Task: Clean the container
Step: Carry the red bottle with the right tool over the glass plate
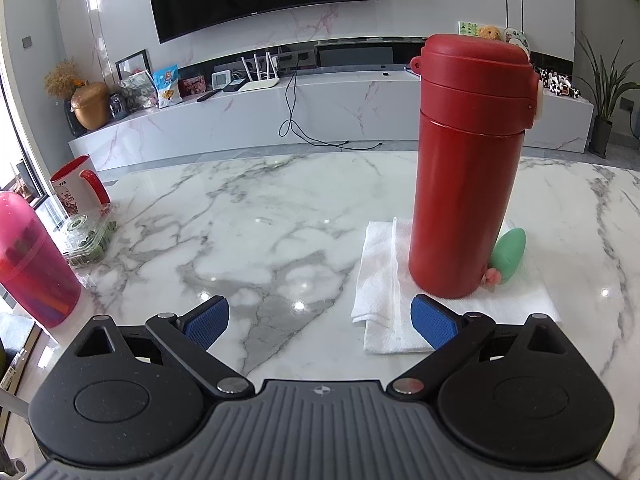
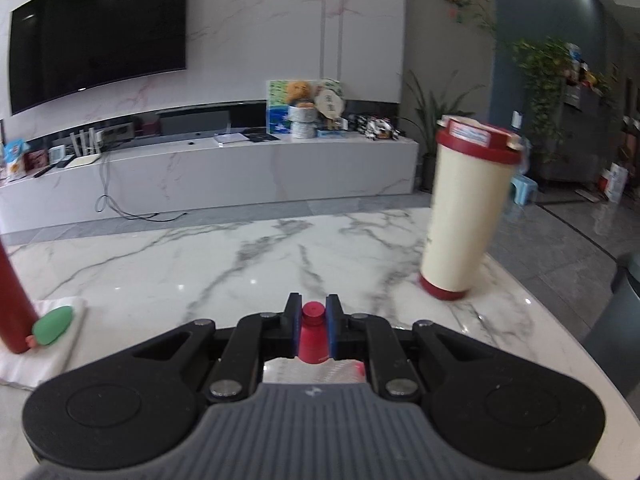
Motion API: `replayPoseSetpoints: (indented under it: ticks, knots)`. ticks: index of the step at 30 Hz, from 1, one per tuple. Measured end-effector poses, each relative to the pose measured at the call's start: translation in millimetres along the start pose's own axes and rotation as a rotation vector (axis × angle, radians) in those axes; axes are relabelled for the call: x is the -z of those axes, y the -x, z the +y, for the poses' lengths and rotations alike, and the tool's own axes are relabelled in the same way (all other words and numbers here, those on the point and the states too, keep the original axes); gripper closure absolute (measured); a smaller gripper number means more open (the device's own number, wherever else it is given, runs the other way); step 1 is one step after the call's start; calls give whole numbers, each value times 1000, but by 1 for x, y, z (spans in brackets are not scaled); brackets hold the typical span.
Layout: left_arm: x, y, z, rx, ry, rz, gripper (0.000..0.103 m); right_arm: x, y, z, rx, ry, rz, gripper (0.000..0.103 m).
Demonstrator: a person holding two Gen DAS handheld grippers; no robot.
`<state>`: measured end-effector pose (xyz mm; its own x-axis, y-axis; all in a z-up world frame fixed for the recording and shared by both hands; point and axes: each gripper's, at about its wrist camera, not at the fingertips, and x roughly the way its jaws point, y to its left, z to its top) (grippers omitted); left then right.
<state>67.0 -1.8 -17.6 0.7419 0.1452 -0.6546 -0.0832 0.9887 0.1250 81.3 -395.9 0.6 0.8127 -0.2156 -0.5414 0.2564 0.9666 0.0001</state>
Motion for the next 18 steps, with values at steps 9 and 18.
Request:
replayPoseSetpoints:
  ticks: [9,18]
  knots:
    - [1,0,-2,7,-7,6,4,12,-10,-21,48,-37,65,89]
    - [2,1,-3,13,-8,10,4,16,-16,-22,43,-56,90,89]
